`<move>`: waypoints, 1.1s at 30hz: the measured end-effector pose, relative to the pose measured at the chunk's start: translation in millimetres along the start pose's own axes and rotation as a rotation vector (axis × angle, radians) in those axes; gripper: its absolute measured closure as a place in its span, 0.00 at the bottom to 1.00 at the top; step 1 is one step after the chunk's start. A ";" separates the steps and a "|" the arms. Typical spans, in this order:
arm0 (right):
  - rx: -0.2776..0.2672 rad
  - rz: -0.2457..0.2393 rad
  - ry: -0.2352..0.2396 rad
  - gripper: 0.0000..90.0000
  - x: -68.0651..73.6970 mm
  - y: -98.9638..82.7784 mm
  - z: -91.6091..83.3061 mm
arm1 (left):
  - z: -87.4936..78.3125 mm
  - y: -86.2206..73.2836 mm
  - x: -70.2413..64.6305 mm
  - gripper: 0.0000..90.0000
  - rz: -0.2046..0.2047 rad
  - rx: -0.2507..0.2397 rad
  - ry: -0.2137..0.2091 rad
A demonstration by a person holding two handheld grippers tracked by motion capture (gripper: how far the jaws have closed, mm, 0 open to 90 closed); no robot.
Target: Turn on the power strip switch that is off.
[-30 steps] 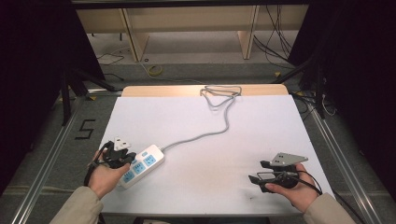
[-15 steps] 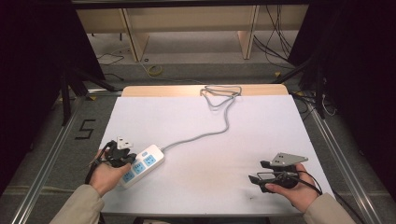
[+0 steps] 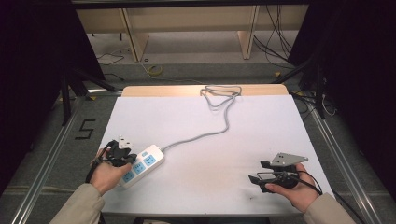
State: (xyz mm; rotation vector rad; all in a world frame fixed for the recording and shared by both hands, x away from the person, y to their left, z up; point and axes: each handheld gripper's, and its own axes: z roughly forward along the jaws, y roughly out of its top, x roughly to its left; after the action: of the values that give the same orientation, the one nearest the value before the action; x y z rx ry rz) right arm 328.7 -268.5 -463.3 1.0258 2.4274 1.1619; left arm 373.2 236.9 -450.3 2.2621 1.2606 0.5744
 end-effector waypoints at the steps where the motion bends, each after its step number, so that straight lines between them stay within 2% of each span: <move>1: 0.000 0.000 0.000 0.29 0.0 0.0 0.0 | 0.1 0.4 0.0 1.00 0.000 0.003 -0.002; 4: 0.000 0.000 0.000 0.29 0.1 0.0 0.0 | 0.7 1.3 -0.7 1.00 0.001 0.013 -0.004; 6: 0.000 0.000 0.000 0.29 0.2 0.0 -0.1 | 1.1 2.3 -1.8 1.00 0.002 0.018 0.009; 10: 0.000 0.001 -0.001 0.29 0.2 -0.1 -0.2 | 1.7 2.9 -0.7 1.00 -0.007 0.021 -0.003; 14: -0.001 0.001 0.000 0.29 0.2 0.0 -0.1 | 1.9 3.7 -1.1 1.00 0.001 0.029 0.000; 25: -0.002 0.001 -0.001 0.29 0.5 -0.1 -0.5 | 3.5 7.0 -0.3 1.00 -0.020 0.054 -0.005; 33: -0.002 0.000 -0.001 0.29 0.6 -0.1 -0.7 | 4.2 10.1 -0.5 1.00 0.000 0.082 -0.002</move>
State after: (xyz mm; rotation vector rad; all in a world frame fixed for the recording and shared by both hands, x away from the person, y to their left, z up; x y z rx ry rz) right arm 327.9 -268.5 -462.9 1.0258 2.4246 1.1639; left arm 382.1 230.9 -447.7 2.3288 1.3056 0.5286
